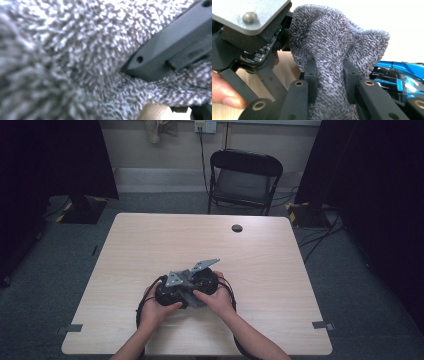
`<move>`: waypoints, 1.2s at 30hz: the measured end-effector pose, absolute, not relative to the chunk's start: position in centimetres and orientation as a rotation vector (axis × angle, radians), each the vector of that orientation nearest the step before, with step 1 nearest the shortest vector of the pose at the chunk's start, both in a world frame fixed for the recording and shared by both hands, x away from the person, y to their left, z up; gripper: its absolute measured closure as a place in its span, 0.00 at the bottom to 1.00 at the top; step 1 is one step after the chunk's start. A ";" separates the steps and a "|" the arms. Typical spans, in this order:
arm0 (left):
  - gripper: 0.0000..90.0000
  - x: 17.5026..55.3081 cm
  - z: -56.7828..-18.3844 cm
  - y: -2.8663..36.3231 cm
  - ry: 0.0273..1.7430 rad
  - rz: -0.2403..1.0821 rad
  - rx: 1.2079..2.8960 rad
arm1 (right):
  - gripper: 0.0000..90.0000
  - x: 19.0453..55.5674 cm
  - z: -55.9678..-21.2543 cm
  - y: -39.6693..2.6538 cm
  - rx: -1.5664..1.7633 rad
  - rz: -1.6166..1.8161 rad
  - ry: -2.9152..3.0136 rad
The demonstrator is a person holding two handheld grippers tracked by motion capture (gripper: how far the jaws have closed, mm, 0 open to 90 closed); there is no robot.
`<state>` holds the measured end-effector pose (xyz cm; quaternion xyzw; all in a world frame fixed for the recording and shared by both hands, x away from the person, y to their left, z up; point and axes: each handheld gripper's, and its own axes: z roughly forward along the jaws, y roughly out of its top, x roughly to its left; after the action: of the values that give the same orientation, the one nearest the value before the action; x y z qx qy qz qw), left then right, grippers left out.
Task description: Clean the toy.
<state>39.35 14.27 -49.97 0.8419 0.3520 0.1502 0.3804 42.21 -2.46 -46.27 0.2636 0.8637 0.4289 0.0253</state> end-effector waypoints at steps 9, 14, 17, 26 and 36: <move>0.27 39.3 -50.0 14.2 0.903 0.375 2.145 | 0.79 43.2 -46.3 -3.2 0.875 1.357 2.637; 0.27 39.3 -50.0 14.2 0.904 0.375 2.144 | 0.79 43.7 -46.2 -3.3 0.888 1.349 2.627; 0.27 39.3 -50.0 14.2 0.904 0.375 2.144 | 0.79 43.9 -46.2 -3.4 0.897 1.349 2.621; 0.27 39.3 -50.0 14.2 0.904 0.375 2.144 | 0.79 45.0 -46.0 -3.9 0.938 1.339 2.601; 0.27 39.3 -50.0 14.2 0.904 0.375 2.144 | 0.79 46.3 -46.5 -5.0 0.993 1.332 2.542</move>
<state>39.33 14.22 -49.99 0.8406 0.3543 0.1472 0.3824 46.27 -4.95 -46.49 0.3266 0.8359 0.4381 0.0522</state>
